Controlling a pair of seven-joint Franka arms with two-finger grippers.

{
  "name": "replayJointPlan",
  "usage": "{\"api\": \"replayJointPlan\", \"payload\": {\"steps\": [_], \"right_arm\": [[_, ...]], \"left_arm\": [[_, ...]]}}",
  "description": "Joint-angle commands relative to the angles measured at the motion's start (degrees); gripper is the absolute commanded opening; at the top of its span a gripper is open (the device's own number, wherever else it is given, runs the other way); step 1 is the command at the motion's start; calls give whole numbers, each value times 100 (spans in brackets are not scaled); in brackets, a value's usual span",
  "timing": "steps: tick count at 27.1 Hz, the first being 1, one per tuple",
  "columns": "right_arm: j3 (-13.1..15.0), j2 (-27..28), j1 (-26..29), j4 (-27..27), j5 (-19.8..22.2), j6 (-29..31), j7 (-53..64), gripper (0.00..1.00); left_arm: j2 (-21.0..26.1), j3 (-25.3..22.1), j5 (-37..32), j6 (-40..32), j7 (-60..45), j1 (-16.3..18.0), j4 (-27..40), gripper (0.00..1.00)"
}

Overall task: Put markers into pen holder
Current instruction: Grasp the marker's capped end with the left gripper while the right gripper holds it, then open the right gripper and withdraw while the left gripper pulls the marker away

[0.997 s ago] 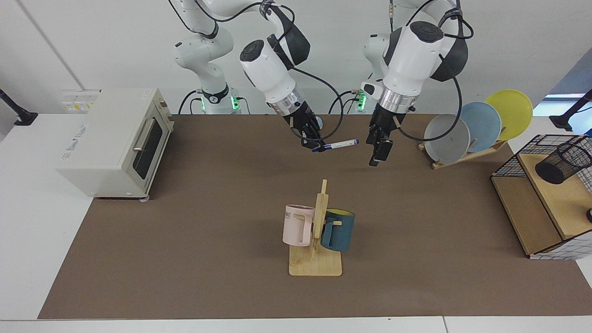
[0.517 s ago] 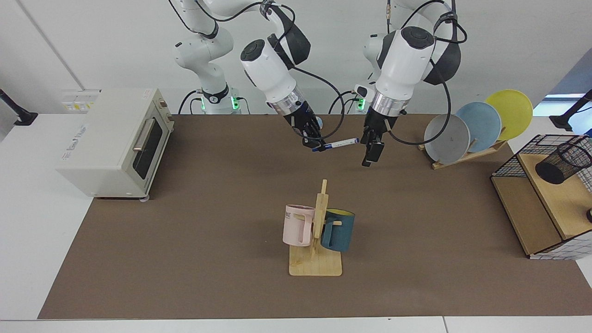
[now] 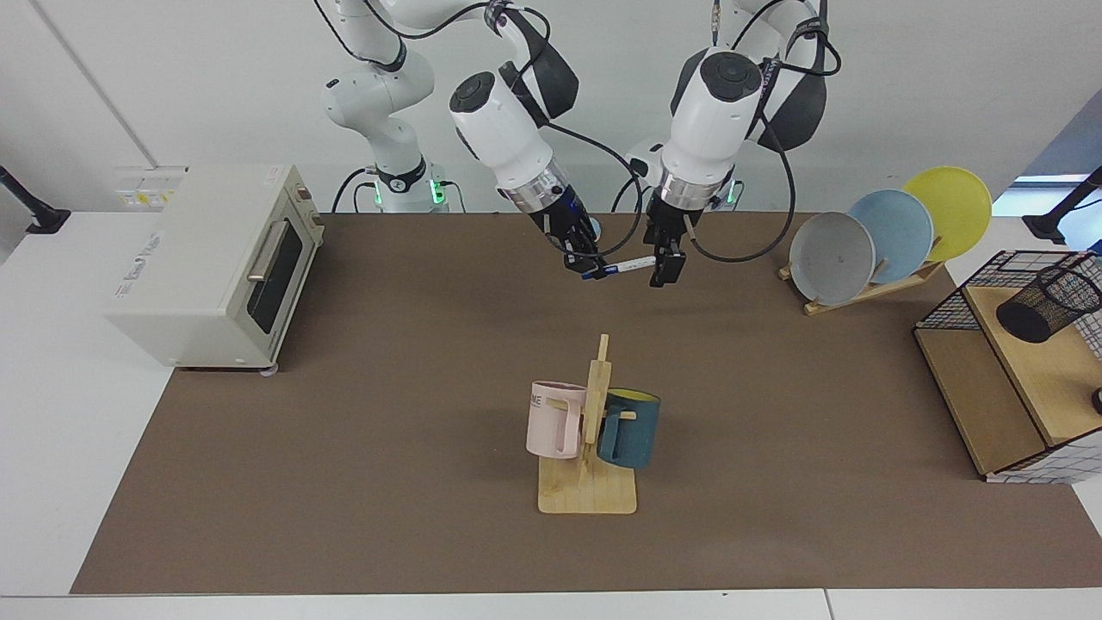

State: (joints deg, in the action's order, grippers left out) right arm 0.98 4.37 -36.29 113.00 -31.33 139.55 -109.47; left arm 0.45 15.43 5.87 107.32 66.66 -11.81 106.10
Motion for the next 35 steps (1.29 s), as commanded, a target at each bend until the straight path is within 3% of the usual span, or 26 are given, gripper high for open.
{"api": "replayJointPlan", "payload": {"steps": [1, 7, 11, 12, 13, 14, 25, 35], "right_arm": [[25, -156, -1, 161, 100, -34, 119, 0], [25, -156, -1, 161, 100, -42, 127, 0], [25, -156, 8, 152, 100, -77, 119, 0], [25, -156, 25, 152, 100, -86, 101, 9], [25, -156, 43, 152, 100, -139, 92, 48], [34, -156, 69, 152, 100, -252, 118, 99], [78, -147, 78, 109, 249, -438, 329, 100], [87, -322, 868, 117, 1480, -1957, 2296, 100]], "left_arm": [[-72, 13, 29, -45, -74, -23, -36, 80], [-63, 30, -24, -45, -21, -23, -142, 36], [-89, 22, -16, -54, -21, -23, -142, 0], [-80, 22, -16, -45, -39, -23, -151, 0], [-89, 13, -7, -45, -56, -23, -151, 0], [-89, 13, -7, -45, -74, -23, -151, 0], [-98, -75, -24, -141, -153, 47, -116, 0], [-116, -1120, -938, -256, -118, 65, -72, 0]]}}
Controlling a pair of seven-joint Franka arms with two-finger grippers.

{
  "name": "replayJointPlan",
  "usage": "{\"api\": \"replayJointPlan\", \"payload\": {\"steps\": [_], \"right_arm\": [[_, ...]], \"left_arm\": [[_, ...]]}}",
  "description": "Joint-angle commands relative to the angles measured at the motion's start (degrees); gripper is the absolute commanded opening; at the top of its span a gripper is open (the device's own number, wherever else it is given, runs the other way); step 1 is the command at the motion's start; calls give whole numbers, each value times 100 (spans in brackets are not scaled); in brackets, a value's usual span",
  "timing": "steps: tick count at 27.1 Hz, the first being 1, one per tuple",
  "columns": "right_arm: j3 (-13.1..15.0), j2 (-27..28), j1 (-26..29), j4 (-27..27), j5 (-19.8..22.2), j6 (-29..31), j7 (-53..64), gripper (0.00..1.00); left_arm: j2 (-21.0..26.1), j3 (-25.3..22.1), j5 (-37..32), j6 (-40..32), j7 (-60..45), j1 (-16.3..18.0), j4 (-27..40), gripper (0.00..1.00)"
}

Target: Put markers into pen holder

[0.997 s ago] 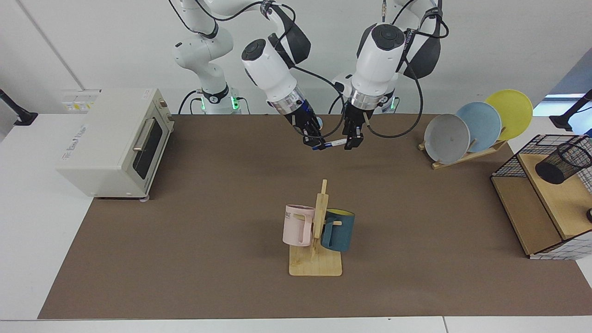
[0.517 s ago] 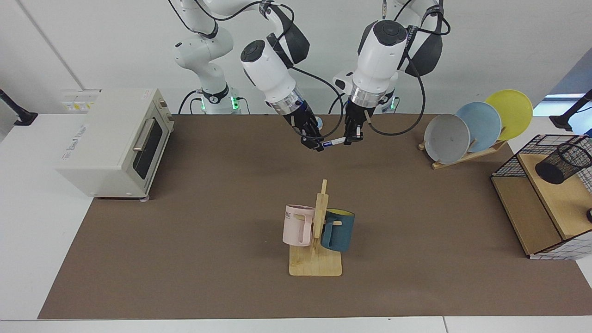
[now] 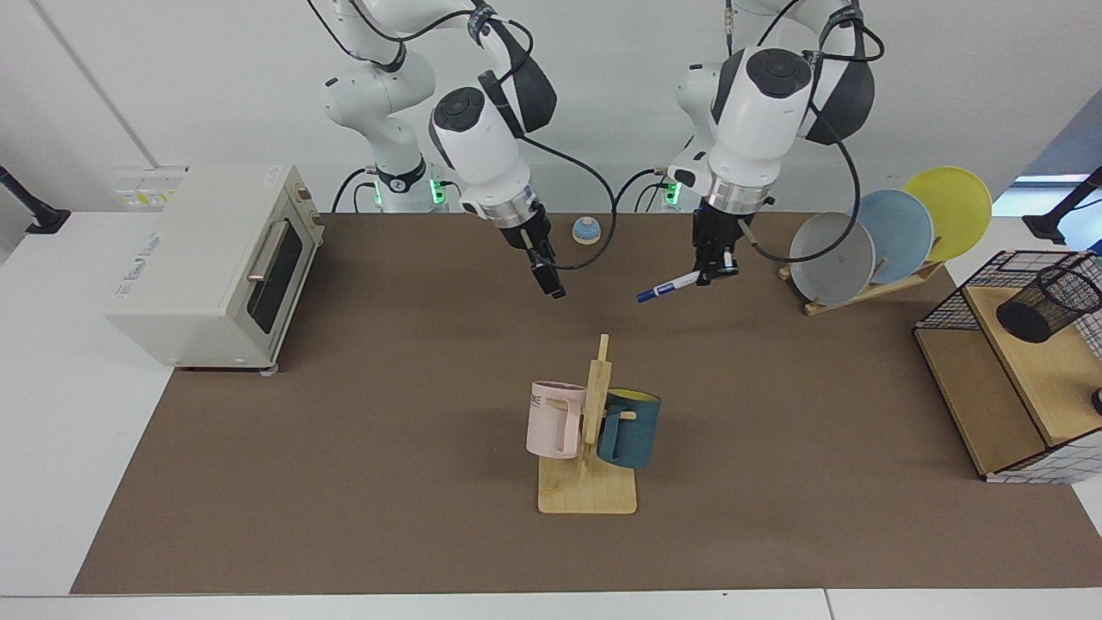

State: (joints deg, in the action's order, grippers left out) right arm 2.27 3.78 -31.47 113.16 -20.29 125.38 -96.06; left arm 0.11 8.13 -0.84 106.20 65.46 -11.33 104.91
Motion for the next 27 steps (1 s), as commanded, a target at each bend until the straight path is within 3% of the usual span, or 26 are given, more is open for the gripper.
{"api": "replayJointPlan", "payload": {"steps": [1, 6, 13, 15, 17, 21, 27], "right_arm": [[-42, -316, 500, 101, 411, -637, 1202, 100], [-42, -588, 1168, 92, 631, -980, 2555, 100], [-42, -861, 1933, 92, 790, -1007, 4813, 100], [-33, -870, 2109, 66, 999, -1042, 5551, 100], [-51, -861, 2276, 13, 1490, -1033, 6306, 100], [-60, -826, 2435, -153, 2142, -1007, 7863, 100], [-25, -773, 2453, -565, 2126, -1103, 8956, 100]], "left_arm": [[-73, -531, -363, -144, 10, 16, 47, 0], [-11, -1234, -838, -109, 185, 34, -23, 0], [94, -2130, -1462, -126, 564, 43, -269, 0], [243, -2350, -1725, -144, 765, 43, -514, 0], [453, -2509, -1937, -248, 1221, 60, -927, 0], [876, -2764, -2192, -407, 1986, 131, -1604, 0], [1017, -3230, -3044, -417, 2392, 174, -1852, 0]]}}
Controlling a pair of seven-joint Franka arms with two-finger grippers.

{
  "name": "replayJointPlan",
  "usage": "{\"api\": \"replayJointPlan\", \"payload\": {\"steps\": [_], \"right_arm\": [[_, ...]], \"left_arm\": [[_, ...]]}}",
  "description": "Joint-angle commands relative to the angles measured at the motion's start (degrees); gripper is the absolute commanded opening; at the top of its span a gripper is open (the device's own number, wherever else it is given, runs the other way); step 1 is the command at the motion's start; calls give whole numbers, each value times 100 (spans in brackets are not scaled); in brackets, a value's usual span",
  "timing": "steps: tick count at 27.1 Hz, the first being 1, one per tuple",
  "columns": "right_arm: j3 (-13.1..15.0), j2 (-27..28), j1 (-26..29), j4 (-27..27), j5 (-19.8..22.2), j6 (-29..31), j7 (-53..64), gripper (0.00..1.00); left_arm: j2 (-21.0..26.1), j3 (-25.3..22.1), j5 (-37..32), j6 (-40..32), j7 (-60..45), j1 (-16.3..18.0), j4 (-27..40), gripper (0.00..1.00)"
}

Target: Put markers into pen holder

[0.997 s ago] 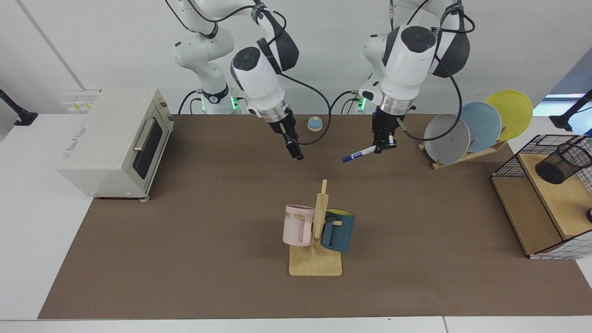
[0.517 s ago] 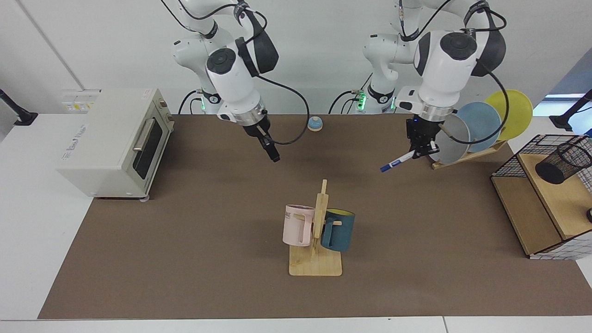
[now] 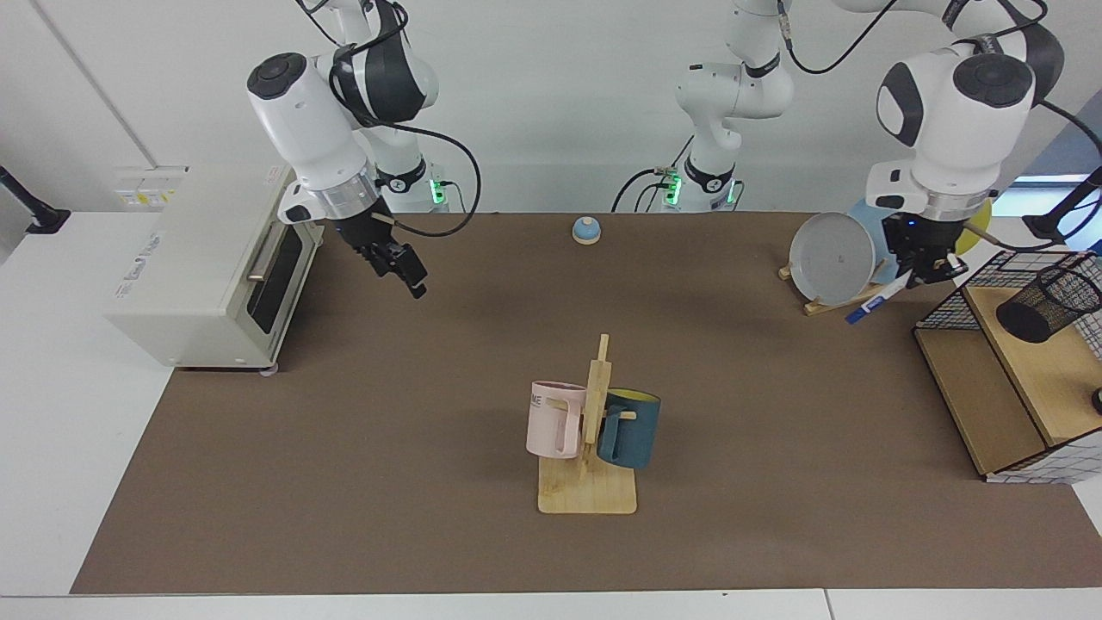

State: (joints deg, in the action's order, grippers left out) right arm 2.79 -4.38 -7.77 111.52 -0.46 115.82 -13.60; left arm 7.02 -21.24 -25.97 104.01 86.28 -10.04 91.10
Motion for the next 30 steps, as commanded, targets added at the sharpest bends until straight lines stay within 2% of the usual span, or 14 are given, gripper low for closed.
{"api": "replayJointPlan", "payload": {"steps": [1, 4, 6, 14, 21, 30], "right_arm": [[-59, 34, 91, -542, 152, -269, 719, 100], [-33, 33, 223, -1008, 108, -1129, 859, 100], [-33, 34, 249, -1080, 116, -1333, 982, 100], [-33, -89, 250, -1053, 90, -1659, 938, 100], [-24, -204, 258, -1053, 99, -1686, 939, 100], [-33, -195, 250, -1053, 99, -1633, 938, 100]], "left_arm": [[336, -362, -585, -136, 328, 90, -470, 0], [371, -503, -760, 13, 476, 230, -549, 0], [476, -538, -910, 171, 652, 240, -680, 0], [880, -635, -937, 242, 1057, 476, -1340, 0], [950, -653, -954, 936, 1426, 609, -1279, 0], [1328, -715, -998, 664, 1426, 670, -1270, 0]]}}
